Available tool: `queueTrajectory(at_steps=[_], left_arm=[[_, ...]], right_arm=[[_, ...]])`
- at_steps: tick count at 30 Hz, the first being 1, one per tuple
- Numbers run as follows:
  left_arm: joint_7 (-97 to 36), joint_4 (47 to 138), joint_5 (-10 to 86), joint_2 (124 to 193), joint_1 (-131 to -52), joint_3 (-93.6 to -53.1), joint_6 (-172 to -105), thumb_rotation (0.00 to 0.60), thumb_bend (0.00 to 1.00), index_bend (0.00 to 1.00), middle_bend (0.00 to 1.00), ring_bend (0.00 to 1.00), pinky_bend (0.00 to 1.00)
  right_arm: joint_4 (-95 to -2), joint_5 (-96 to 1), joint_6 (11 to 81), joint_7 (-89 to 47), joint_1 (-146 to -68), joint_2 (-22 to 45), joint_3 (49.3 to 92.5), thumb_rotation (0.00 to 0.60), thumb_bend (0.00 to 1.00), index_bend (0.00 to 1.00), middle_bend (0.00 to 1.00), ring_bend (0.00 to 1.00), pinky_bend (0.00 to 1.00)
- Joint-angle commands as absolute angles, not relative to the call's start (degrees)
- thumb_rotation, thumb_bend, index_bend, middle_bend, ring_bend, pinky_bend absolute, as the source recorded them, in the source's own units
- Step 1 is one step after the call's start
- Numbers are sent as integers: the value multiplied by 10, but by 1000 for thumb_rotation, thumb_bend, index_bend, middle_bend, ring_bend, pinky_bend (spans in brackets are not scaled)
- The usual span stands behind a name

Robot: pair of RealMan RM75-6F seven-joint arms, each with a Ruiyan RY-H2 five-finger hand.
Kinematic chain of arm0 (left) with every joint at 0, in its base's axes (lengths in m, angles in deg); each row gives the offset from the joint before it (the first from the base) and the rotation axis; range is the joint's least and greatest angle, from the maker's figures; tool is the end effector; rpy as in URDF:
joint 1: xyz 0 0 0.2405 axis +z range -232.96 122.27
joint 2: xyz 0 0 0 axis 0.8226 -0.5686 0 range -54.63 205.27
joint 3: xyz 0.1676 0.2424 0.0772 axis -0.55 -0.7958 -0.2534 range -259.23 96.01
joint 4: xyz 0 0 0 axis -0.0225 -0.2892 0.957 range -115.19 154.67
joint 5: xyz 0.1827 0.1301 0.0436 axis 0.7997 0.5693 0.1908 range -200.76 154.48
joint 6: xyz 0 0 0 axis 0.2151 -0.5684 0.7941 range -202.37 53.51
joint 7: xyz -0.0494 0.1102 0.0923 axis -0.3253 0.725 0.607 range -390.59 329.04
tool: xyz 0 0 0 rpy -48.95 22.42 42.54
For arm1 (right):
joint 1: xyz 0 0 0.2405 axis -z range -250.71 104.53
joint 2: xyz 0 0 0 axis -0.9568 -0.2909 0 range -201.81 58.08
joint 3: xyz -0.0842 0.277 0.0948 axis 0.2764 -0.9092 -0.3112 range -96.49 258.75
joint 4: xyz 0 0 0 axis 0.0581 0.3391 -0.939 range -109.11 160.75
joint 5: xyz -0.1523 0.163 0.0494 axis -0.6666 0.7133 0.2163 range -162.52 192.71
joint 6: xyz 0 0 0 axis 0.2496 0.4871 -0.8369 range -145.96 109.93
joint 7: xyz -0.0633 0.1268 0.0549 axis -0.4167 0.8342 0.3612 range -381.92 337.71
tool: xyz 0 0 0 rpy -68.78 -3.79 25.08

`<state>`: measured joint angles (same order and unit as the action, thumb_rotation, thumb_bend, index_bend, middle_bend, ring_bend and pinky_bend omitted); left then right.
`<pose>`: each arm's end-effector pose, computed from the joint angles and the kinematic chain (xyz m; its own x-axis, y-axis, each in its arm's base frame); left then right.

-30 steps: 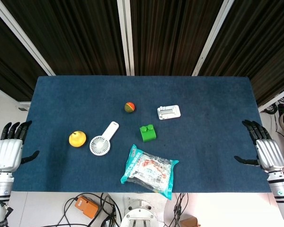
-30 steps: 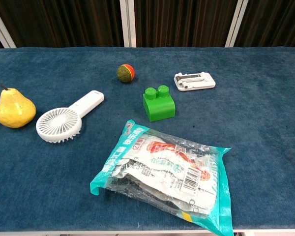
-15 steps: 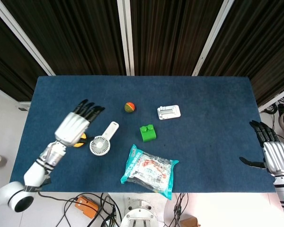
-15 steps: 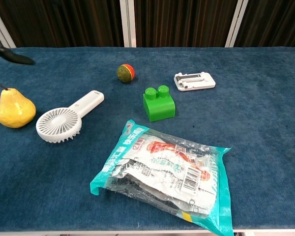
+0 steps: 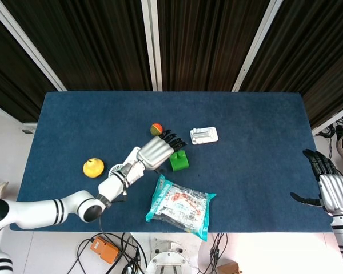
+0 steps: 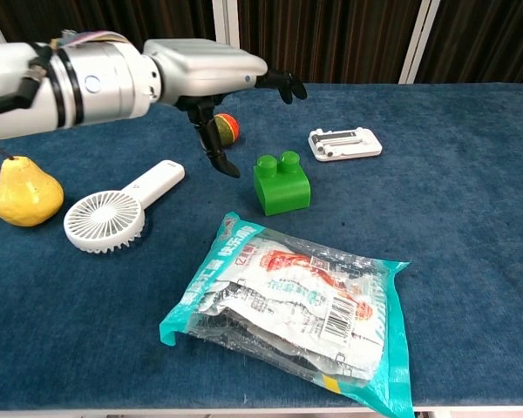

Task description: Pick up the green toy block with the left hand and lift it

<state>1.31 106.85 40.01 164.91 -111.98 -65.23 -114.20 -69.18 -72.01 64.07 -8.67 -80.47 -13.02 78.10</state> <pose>-0.0523 0.4063 -0.0611 0.6492 0.1733 0.7406 0.6114 -0.6981 -0.3726 -0.3491 -0.2098 0.1847 0.2204 -0.0444 0.9744 -0.9741 -0.0612 0.2176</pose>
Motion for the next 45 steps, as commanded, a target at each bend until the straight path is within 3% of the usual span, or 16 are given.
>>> queueTrajectory(at_steps=[1, 9, 16, 20, 24, 26, 36, 45], left_arm=[[64, 1016, 334, 1691, -1167, -671, -1118, 600, 51, 113, 135, 104, 123], [97, 975, 257, 1730, -1209, -705, -1120, 600, 56, 113, 136, 114, 151], [104, 931, 247, 1762, -1239, -718, -1125, 600, 85, 147, 139, 151, 206], [111, 908, 248, 1775, -1250, -728, -1130, 600, 118, 222, 204, 294, 279], [104, 898, 258, 1780, -1252, -733, -1141, 600, 165, 338, 351, 476, 379], [93, 901, 266, 1777, -1249, -731, -1147, 600, 187, 362, 393, 514, 402], [26, 957, 291, 1703, -1229, -690, -1192, 600, 197, 372, 398, 517, 405], [-1, 891, 218, 1656, -1204, -685, -1175, 600, 197, 372, 398, 503, 405]], right_arm=[[-693, -719, 642, -87, -802, -131, 782, 600, 130, 111, 130, 4, 143], [-688, -714, 637, -85, -800, -127, 783, 600, 130, 111, 130, 4, 143], [-689, -713, 632, -88, -802, -127, 781, 600, 131, 111, 130, 4, 143], [-687, -711, 628, -86, -803, -125, 782, 600, 131, 111, 130, 4, 143], [-684, -710, 625, -82, -804, -123, 782, 600, 130, 112, 130, 4, 143], [-682, -711, 625, -81, -804, -122, 781, 600, 131, 112, 130, 4, 142], [-683, -715, 625, -83, -806, -123, 780, 600, 130, 112, 130, 4, 143], [-684, -709, 631, -82, -797, -124, 783, 600, 130, 112, 130, 4, 143]])
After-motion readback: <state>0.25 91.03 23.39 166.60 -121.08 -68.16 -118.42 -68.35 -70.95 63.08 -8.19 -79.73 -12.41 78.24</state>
